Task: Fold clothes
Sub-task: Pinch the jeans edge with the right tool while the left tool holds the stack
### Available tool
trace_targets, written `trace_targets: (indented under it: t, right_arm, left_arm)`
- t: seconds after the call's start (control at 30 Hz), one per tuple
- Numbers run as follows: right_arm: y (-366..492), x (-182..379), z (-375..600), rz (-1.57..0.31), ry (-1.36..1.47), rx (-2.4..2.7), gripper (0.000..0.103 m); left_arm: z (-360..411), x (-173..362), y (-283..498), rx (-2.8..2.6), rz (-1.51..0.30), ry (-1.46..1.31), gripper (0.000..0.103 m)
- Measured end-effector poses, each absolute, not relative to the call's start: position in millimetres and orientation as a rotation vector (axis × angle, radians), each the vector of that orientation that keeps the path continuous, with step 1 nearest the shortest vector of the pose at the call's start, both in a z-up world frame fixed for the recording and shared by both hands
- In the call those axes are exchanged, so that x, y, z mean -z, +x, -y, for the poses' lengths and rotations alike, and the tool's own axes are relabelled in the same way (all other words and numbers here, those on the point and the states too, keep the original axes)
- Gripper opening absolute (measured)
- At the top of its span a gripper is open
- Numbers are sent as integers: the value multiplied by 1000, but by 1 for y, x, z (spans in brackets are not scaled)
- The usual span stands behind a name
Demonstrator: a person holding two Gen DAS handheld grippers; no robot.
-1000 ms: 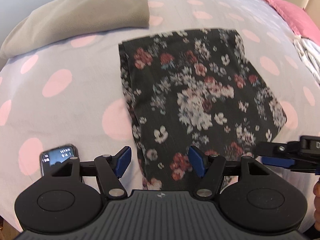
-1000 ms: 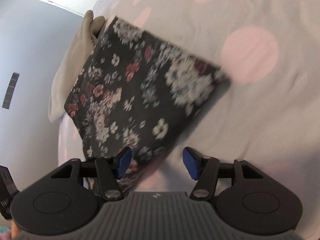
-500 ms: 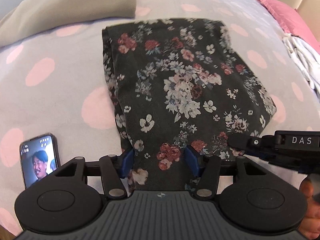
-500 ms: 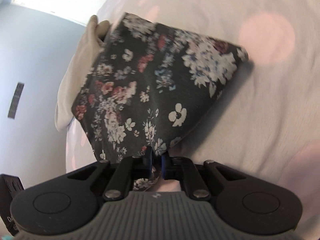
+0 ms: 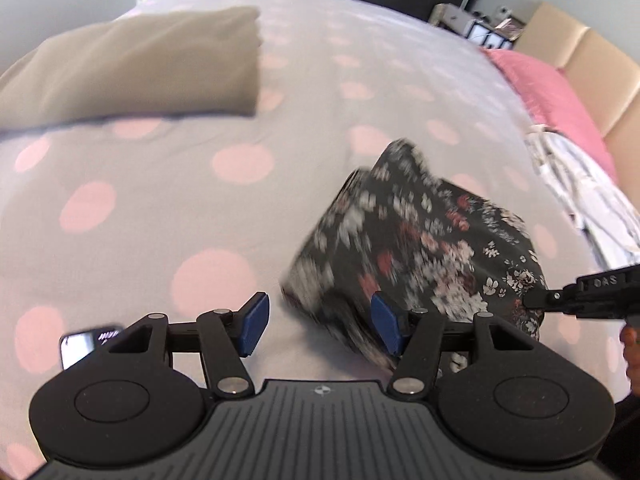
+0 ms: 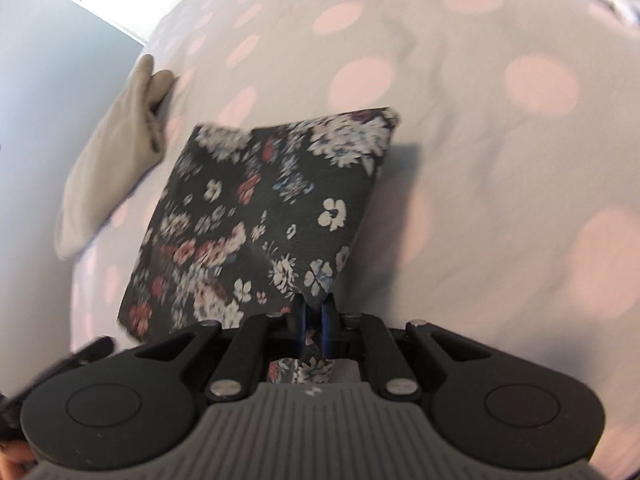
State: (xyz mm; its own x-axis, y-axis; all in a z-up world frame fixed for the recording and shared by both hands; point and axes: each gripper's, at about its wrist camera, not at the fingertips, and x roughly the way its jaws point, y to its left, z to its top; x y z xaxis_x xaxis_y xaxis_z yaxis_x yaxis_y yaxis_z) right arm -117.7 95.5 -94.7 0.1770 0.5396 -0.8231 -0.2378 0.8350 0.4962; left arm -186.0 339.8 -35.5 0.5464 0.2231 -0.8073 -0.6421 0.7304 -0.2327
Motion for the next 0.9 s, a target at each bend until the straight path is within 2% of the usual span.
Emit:
trace_targets:
  t: [0.13,0.27,0.47,0.57,0.77,0.9]
  right_arm:
    - [-90,91,-83,-1318,179,-551,8]
    - [-66,99,-75,-1312,137,-506,8]
    - [-58,114,-81,-1319,140,-506,9]
    - [-57,112,-79,-1304,125,-514,16]
    - [-54,93,-69,-1179,37,-496,21]
    - [-48,87,-72,-1122,32,-607,21]
  left_arm:
    - [-335,27,-165,-441,-832,-512,45]
    - [-329,27,-132,-344,-835,-452,31]
    - [-312,40,-92,-190,-840,-339,29]
    - [-310,48,-77,-181,-871,-295,25]
    - [-317,76,-69,-240,-985,-273,15]
    - [-326,88,-72,-277,-1027,-293,14]
